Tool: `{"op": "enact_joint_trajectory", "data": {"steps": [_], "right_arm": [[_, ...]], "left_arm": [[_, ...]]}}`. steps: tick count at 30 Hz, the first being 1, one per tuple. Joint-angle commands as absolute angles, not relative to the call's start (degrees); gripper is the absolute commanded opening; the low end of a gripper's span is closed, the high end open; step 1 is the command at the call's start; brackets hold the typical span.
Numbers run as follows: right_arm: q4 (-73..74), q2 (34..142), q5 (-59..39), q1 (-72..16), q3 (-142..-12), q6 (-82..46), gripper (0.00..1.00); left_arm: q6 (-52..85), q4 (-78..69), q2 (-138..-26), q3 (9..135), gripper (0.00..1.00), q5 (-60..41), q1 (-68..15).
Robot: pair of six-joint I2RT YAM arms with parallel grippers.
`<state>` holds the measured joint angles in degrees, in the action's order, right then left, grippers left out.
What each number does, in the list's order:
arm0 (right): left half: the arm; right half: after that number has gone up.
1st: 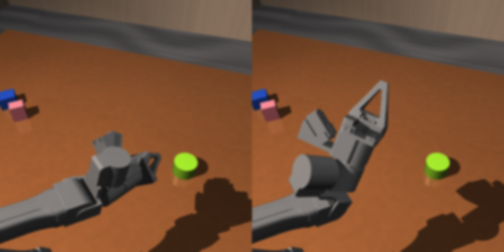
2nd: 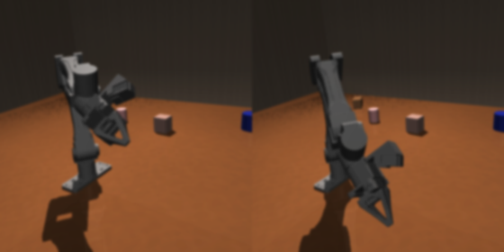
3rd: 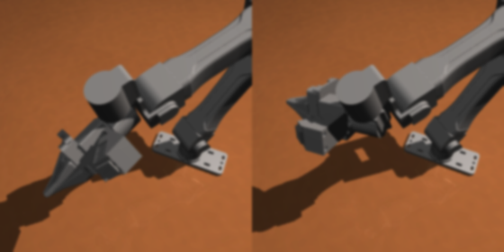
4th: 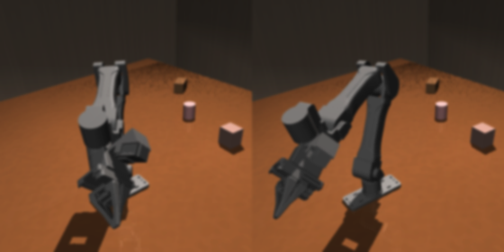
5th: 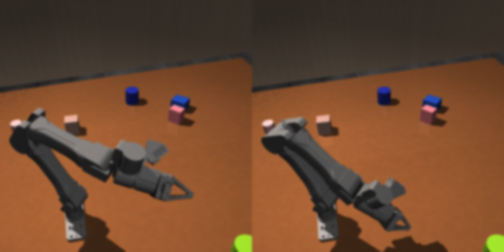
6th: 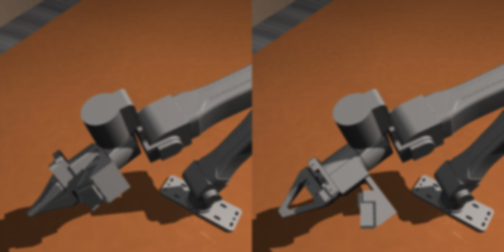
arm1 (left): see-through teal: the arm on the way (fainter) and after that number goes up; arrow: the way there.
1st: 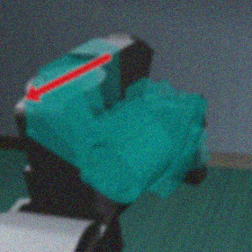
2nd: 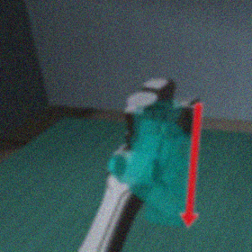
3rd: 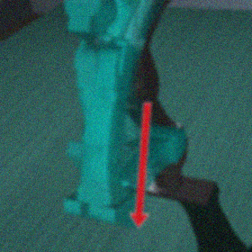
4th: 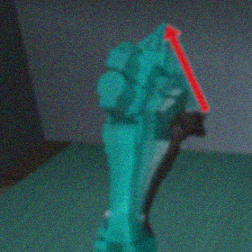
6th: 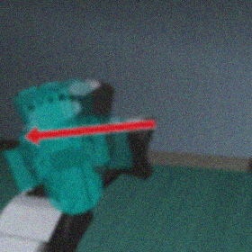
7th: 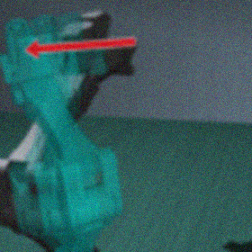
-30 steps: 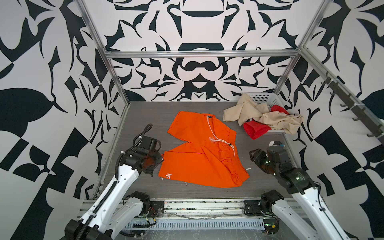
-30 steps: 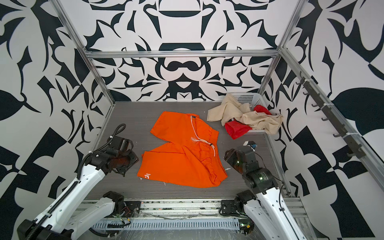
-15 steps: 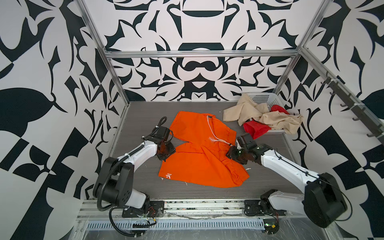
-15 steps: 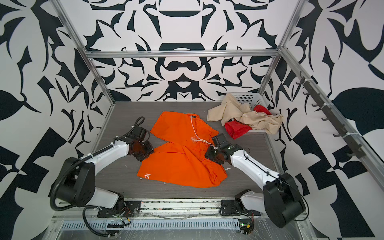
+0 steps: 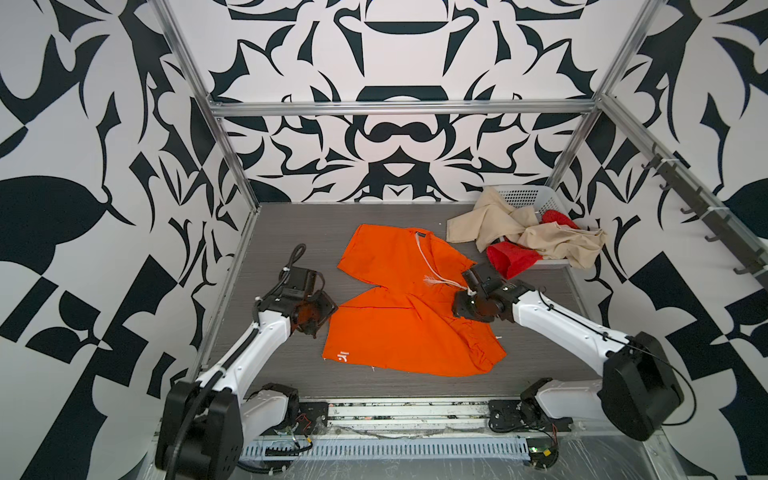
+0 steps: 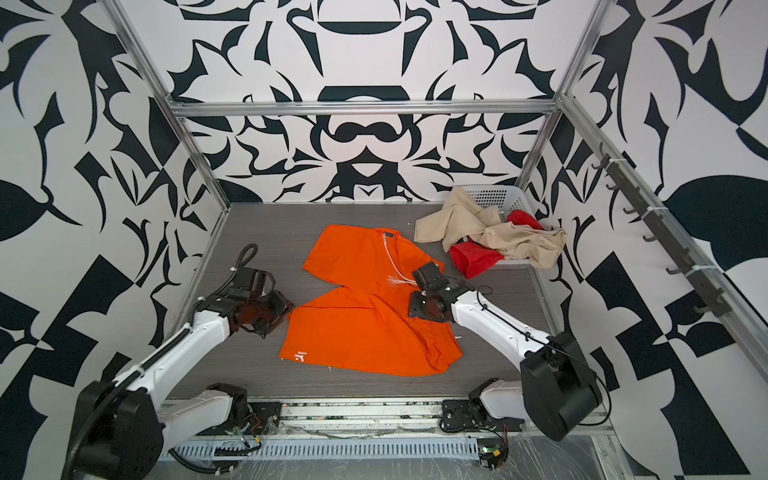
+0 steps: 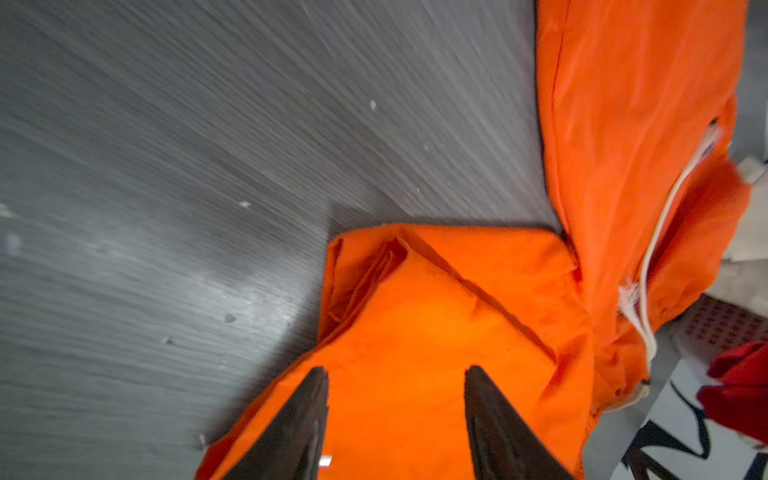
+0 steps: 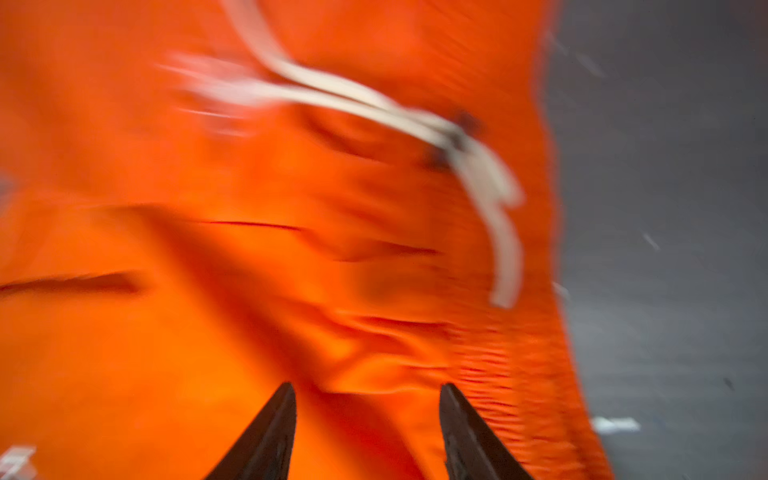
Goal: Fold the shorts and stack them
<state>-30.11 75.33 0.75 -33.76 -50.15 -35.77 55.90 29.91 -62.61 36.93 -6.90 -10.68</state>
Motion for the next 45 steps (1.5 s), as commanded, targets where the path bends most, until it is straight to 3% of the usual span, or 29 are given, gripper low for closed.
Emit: {"op": "enact_joint_trajectory", "data": {"steps": [1, 6, 10, 19, 25, 30, 34, 45], "right_arm": [[-21.68, 77.56, 0.93, -40.95, -55.68, -24.26, 0.62], [-8.60, 88.41, -6.93, -49.40, -60.25, -5.53, 0.68], [1.29, 96.66, -16.28, -50.71, -62.00, 5.98, 0.68], [0.16, 112.10, -24.54, -50.84, -73.89, 17.23, 0.69], [-1.91, 117.54, -27.06, -50.86, -78.30, 18.49, 0.69], [-3.61, 120.10, -28.56, -50.87, -80.54, 19.65, 0.56], [-6.42, 119.73, -31.98, -51.03, -80.54, 21.51, 0.42], [-10.85, 113.44, -30.33, -56.41, -74.44, 27.30, 0.39]], "left_arm": [[57.11, 28.56, -62.43, 34.04, 0.54, -12.15, -4.40], [51.64, 24.72, -70.85, 35.35, 0.49, -18.03, 0.24], [49.12, 22.54, -79.21, 37.94, 0.48, -21.45, 0.39], [49.44, 19.11, -86.08, 39.47, 0.46, -23.60, 0.52], [49.27, 18.32, -89.47, 40.26, 0.21, -25.01, 0.50], [48.80, 19.44, -88.17, 40.82, 0.00, -24.91, 0.50], [46.70, 22.29, -86.57, 43.92, 0.00, -21.59, 0.49], [38.77, 24.81, -93.93, 58.92, 0.00, -16.65, 0.52]]}}
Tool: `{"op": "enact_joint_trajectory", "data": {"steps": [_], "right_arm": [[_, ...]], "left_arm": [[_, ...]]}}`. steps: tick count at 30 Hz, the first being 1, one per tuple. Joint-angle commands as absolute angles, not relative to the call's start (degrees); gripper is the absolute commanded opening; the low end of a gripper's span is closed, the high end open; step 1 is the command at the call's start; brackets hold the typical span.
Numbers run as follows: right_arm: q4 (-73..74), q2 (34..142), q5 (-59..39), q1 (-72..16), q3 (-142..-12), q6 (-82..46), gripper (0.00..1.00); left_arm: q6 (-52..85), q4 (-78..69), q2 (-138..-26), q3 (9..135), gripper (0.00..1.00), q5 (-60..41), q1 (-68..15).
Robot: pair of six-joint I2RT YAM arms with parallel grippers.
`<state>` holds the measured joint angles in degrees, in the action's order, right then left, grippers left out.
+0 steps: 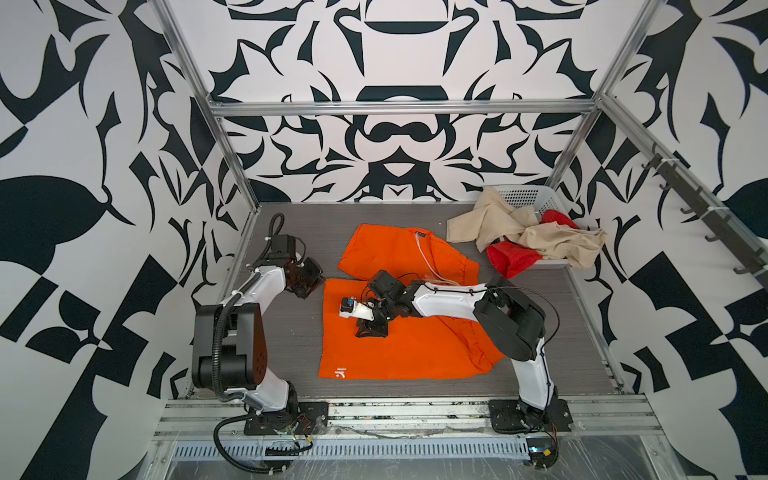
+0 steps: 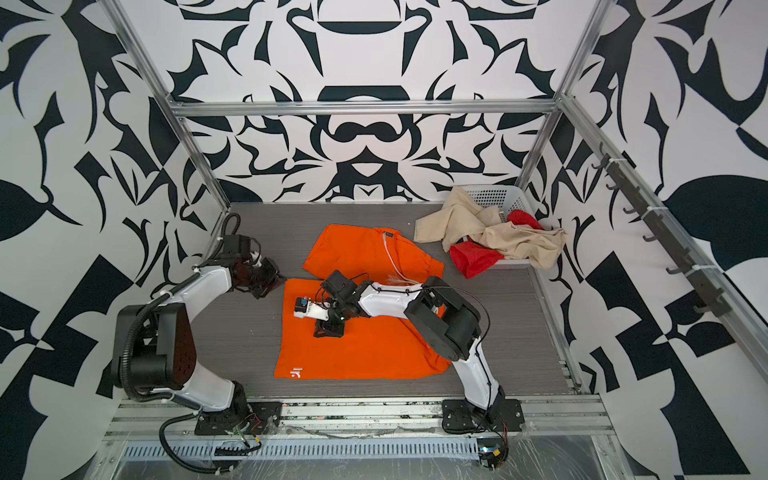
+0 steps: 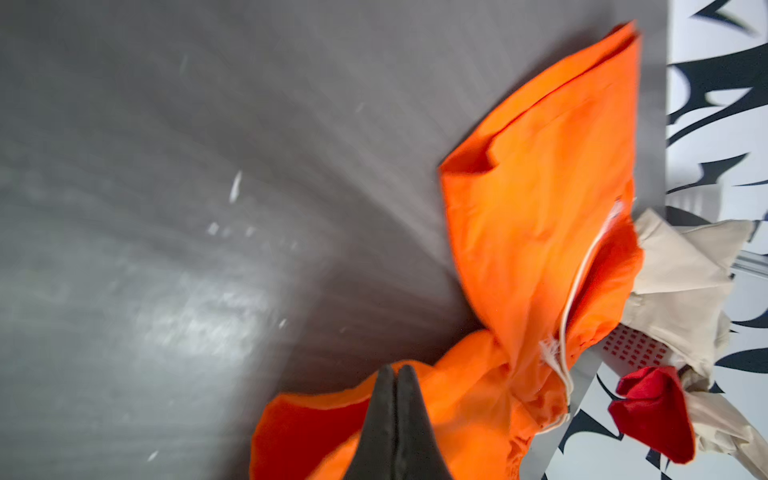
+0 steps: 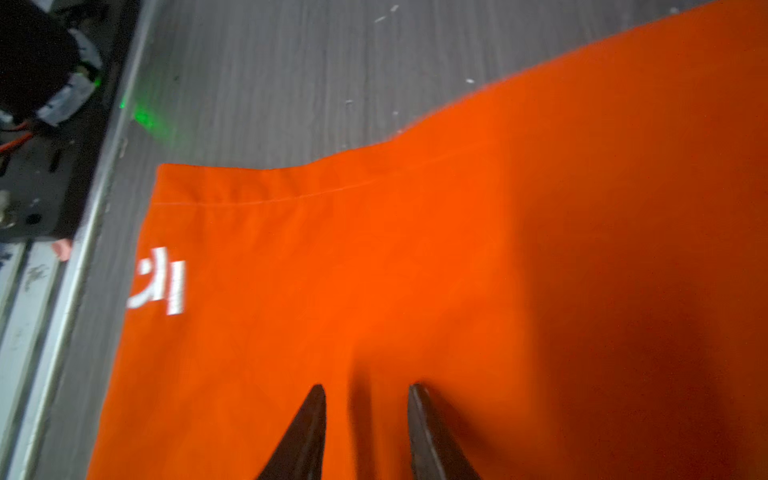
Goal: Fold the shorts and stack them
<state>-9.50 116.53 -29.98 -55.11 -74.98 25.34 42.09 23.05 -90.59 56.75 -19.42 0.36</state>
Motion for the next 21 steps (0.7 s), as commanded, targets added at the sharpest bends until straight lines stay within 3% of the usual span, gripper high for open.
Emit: {"op": "enact_joint_trajectory", "data": {"steps": [1, 3, 6, 8, 14, 21], "right_arm": [[-10.58, 113.21, -30.40, -56.64, -74.40, 26.84, 0.40], [-9.12, 112.90, -30.28, -56.69, -74.45, 24.55, 0.47], [-4.29, 111.33, -29.08, -56.44, -73.13, 17.70, 0.59], [-2.15, 109.20, -28.52, -55.46, -71.75, 12.50, 0.62], [0.11, 100.00, -25.13, -45.95, -65.13, -10.57, 0.67], [-6.46, 86.61, -15.32, -32.20, -53.50, -26.20, 0.64]], "left_arm": [[38.21, 24.49, -95.32, 59.73, 0.00, -16.11, 0.54], [37.82, 23.83, -98.83, 61.95, 0.00, -15.85, 0.62], [37.23, 24.40, -101.65, 65.40, 0.35, -14.72, 0.74], [36.59, 25.95, -100.75, 66.85, 0.48, -13.56, 0.72], [36.09, 31.86, -89.40, 64.78, 0.45, -11.20, -0.50], [44.82, 25.51, -84.06, 54.96, 0.42, -14.09, -13.16]]}}
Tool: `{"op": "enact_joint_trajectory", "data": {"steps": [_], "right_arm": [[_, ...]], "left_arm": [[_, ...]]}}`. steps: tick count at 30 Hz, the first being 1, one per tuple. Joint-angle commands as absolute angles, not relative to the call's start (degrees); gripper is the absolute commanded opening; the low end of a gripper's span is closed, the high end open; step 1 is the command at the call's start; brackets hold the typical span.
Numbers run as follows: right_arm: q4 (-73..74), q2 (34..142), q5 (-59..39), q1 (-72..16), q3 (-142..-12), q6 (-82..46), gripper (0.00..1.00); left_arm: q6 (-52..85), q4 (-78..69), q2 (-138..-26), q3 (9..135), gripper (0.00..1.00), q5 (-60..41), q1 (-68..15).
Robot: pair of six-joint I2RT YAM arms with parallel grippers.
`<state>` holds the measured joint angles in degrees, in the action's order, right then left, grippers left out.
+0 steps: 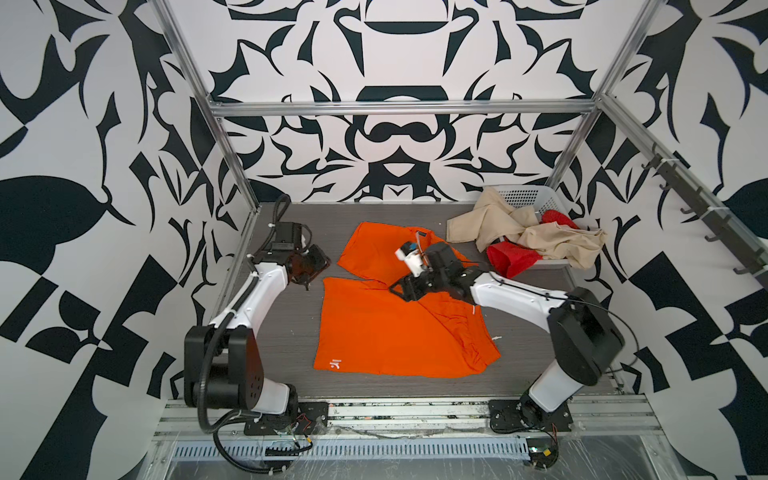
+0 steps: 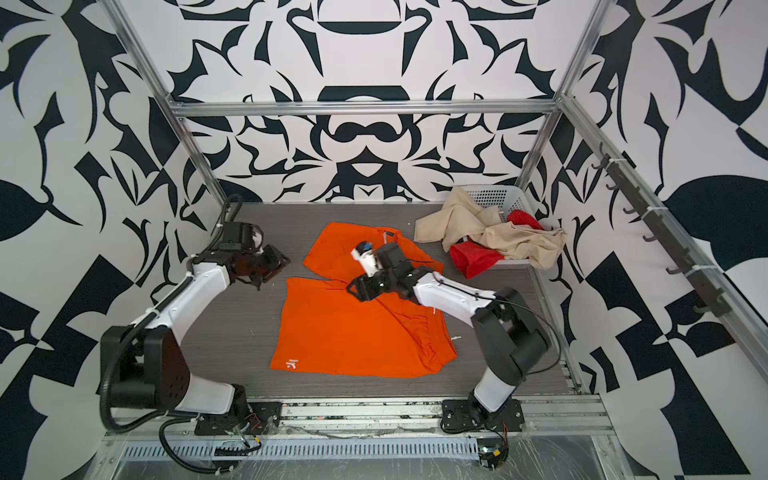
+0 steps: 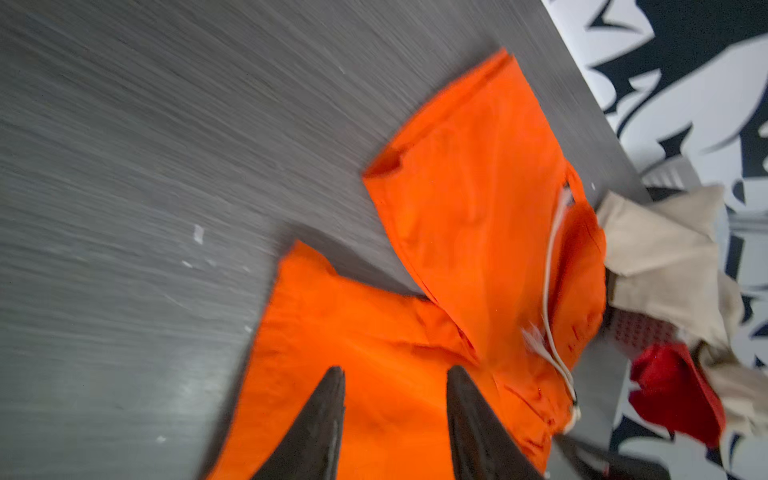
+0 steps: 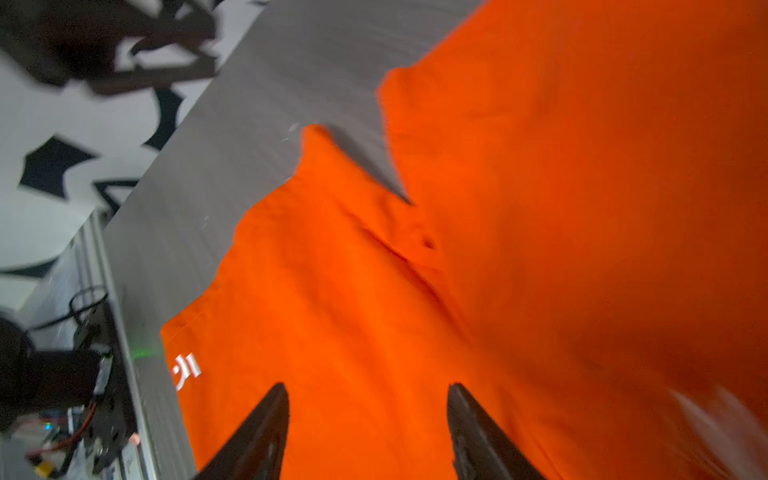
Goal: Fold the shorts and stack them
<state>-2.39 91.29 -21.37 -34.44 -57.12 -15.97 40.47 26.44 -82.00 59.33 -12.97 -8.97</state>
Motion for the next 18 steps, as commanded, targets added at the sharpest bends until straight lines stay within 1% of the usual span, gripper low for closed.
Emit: {"op": "enact_joint_trajectory", "data": {"steps": [1, 4, 8, 10, 13, 15, 18], "right_arm": [[-7.94, 85.50, -14.10, -30.80, -52.22, -27.21, 0.63], [-12.91, 83.71, -11.15, -28.78, -49.36, -27.90, 0.62], [-15.49, 84.92, -8.95, -28.81, -47.06, -28.48, 0.62], [-14.73, 85.83, -8.38, -28.90, -46.00, -29.33, 0.62], [-13.14, 87.64, -7.69, -29.71, -45.43, -29.12, 0.61], [-13.03, 90.06, -7.18, -31.72, -46.67, -27.81, 0.62], [-10.92, 94.35, -6.84, -34.77, -48.77, -28.56, 0.63]], "left_arm": [[45.75, 24.27, -84.91, 54.03, 0.42, -14.00, -14.28], [48.59, 20.77, -88.14, 51.09, 0.38, -14.13, -15.31], [49.21, 20.90, -90.64, 48.23, 0.37, -11.53, -14.85], [49.66, 21.17, -90.83, 46.45, 0.37, -11.62, -13.22], [50.59, 20.79, -89.31, 42.44, 0.32, -11.48, -9.20], [50.22, 21.45, -87.98, 40.45, 0.32, -11.11, -6.60], [49.62, 22.99, -86.23, 39.40, 0.34, -11.81, -3.22]]}}
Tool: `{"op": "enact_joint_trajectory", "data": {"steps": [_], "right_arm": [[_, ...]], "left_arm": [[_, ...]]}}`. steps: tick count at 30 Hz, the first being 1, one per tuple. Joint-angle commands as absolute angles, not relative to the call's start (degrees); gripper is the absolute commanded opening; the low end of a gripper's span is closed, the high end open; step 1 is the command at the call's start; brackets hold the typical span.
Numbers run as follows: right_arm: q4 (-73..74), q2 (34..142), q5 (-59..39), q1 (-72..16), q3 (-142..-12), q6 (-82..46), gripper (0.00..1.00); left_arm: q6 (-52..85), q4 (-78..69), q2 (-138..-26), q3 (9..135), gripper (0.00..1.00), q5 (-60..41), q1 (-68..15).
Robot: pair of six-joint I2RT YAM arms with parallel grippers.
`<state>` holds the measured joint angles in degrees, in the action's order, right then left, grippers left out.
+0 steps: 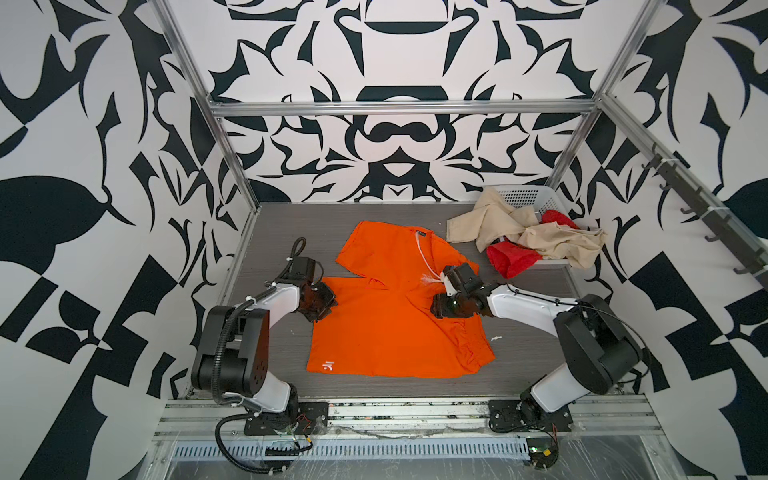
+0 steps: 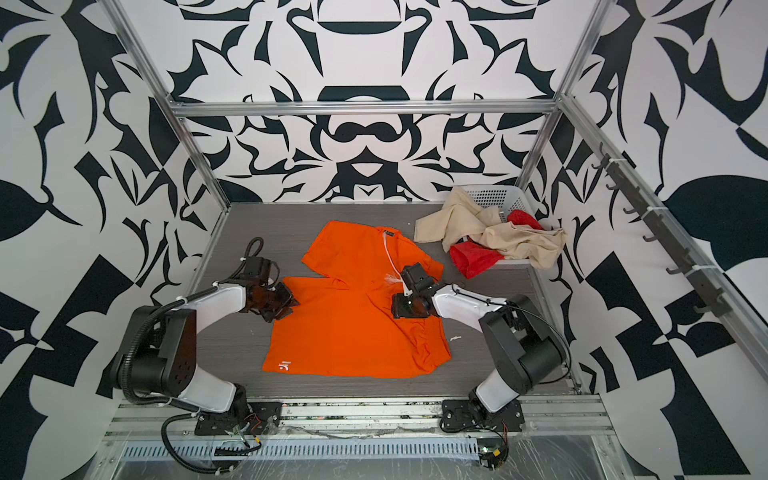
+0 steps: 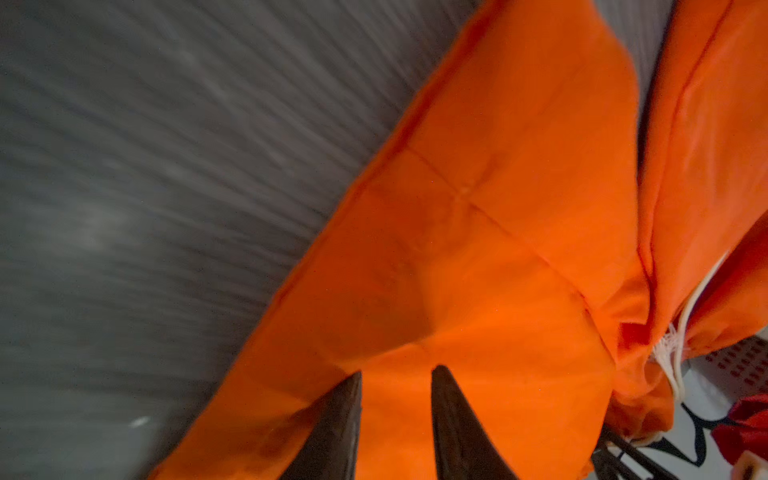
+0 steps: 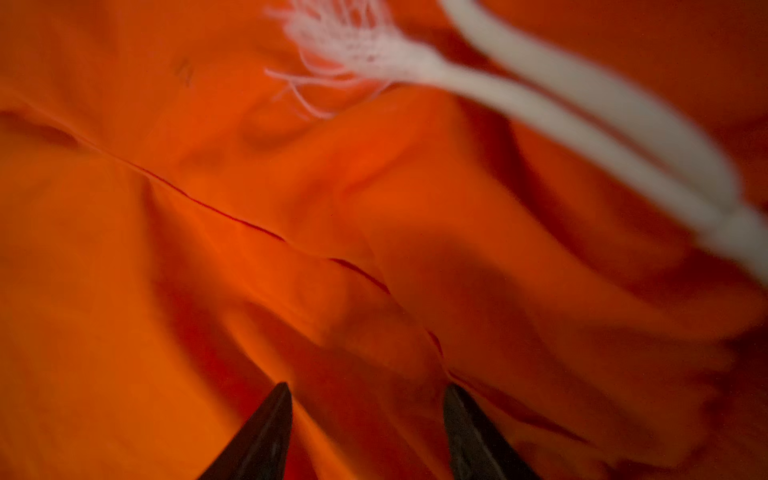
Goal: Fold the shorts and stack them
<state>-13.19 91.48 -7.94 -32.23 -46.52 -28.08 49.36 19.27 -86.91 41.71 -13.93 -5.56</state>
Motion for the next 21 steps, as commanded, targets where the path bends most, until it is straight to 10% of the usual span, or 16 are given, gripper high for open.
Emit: {"op": "enact_joint_trajectory", "data": {"steps": [1, 10, 21], "right_arm": [[-9.64, 95.44, -6.85, -35.43, -49.32, -29.26, 0.63], [-11.32, 95.49, -7.80, -36.92, -62.65, -25.89, 0.66], [-21.24, 117.81, -11.87, -31.40, -100.28, -18.47, 0.66]], "left_arm": [[49.39, 23.45, -85.40, 39.20, 0.35, -11.72, -2.32], [44.19, 27.34, -79.52, 51.39, 0.45, -12.74, -1.97], [38.40, 24.77, -108.90, 82.02, 0.41, -13.07, -8.30]]}}
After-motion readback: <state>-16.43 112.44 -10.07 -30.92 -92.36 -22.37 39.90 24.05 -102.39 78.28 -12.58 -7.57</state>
